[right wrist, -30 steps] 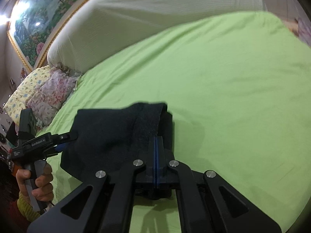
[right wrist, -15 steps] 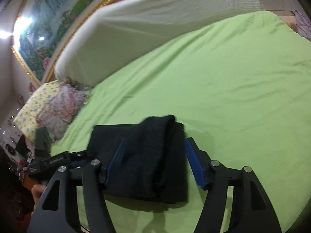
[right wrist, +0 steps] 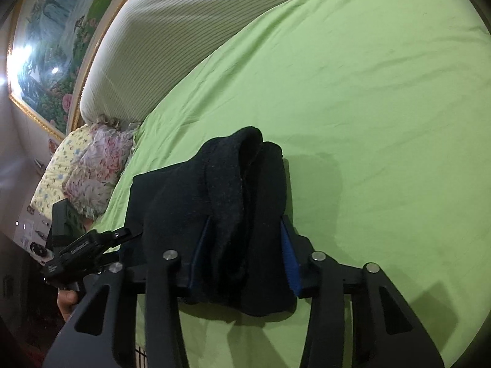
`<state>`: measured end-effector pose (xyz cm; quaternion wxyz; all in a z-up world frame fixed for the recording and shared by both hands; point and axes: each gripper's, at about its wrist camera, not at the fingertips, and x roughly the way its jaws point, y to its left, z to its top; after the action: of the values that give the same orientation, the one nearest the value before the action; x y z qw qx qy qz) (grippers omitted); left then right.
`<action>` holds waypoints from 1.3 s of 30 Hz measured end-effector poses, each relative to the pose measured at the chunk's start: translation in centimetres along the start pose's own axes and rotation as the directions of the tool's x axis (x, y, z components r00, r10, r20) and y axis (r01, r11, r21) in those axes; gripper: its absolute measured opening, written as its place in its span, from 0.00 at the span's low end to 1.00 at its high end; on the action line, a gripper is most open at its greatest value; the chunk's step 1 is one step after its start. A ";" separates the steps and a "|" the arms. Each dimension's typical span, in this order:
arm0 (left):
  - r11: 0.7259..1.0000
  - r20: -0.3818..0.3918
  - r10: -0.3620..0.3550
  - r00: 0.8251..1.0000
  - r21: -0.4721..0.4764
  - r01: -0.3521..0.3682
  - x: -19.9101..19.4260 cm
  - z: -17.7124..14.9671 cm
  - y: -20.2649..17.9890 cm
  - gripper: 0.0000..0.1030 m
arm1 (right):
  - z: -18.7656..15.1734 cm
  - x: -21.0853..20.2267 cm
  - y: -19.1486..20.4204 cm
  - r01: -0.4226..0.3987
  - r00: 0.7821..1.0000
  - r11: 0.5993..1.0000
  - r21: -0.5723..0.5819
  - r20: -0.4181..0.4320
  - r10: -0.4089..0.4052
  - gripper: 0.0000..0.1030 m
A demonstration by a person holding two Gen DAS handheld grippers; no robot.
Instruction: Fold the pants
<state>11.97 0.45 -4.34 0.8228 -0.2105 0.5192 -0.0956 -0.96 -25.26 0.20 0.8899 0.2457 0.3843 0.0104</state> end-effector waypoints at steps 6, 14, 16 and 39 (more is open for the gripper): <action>0.999 0.002 -0.023 1.000 0.038 0.023 0.0 -0.1 -1.1 0.57 | -0.1 0.0 0.5 -0.030 0.999 0.999 -0.013 0.016 0.030 0.38; 0.996 0.050 -0.062 0.997 0.071 0.058 -2.9 0.0 -1.9 0.38 | 0.7 -0.9 2.9 -0.056 0.998 0.995 -0.085 0.029 0.059 0.35; 0.997 0.069 -0.060 0.996 0.059 0.056 -3.7 0.4 -1.7 0.38 | 1.3 -0.6 3.7 -0.078 0.996 0.991 -0.106 0.027 0.082 0.35; 0.994 0.232 0.107 0.967 -0.029 -0.103 -5.3 9.1 7.3 0.37 | 7.4 12.5 12.4 -0.123 0.992 0.947 -0.297 -0.037 0.117 0.36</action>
<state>17.34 11.22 0.14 0.8802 -0.1993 0.4301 -0.0224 15.07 -14.92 1.51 0.9108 0.1312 0.3710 0.1250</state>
